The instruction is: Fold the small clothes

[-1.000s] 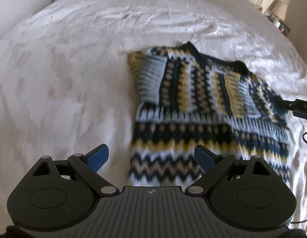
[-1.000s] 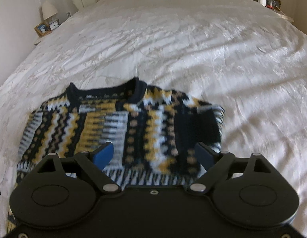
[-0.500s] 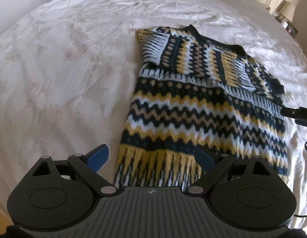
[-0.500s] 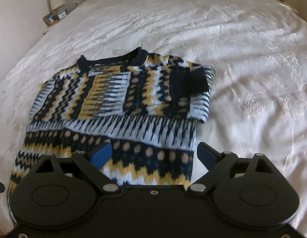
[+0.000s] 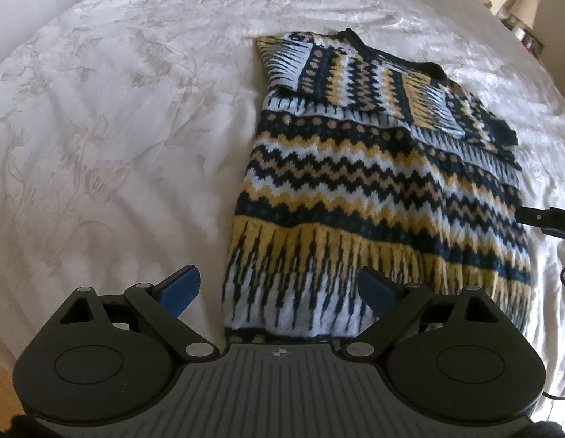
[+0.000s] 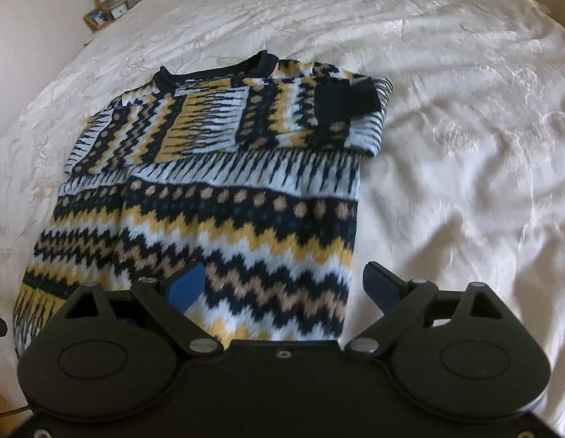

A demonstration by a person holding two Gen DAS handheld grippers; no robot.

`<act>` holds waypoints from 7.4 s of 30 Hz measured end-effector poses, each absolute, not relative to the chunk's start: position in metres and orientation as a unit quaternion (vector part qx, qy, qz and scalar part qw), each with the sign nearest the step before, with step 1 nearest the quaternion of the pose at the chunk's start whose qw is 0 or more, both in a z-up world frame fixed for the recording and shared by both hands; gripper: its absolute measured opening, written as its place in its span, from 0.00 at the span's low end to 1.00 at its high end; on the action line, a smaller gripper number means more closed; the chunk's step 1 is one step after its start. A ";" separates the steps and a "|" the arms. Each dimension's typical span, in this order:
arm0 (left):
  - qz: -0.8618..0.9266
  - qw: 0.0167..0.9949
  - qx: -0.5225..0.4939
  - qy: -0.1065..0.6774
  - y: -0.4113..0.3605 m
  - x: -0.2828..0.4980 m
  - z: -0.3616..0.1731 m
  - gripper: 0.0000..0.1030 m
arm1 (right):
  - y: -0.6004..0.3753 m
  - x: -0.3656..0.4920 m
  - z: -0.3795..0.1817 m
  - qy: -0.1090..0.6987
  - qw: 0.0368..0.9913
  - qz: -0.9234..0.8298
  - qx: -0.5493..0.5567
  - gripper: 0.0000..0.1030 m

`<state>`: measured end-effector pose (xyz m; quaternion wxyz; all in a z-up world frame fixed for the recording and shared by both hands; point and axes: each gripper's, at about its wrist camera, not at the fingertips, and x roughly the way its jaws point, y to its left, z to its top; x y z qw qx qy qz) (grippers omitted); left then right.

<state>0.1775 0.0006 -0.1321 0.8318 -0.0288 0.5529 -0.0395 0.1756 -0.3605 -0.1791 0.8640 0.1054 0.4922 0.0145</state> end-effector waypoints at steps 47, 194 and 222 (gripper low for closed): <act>-0.090 0.843 -0.036 0.529 0.106 0.094 -0.127 0.91 | -0.258 0.047 -0.167 0.471 0.868 -0.026 0.155 0.97; -0.122 0.850 -0.141 0.493 -0.025 0.427 -0.150 0.17 | -0.433 0.337 -0.198 0.418 0.815 0.069 0.394 0.35; -0.201 0.807 -0.067 0.551 -0.014 0.481 -0.199 0.68 | -0.424 0.368 -0.224 0.461 0.848 0.012 0.262 0.74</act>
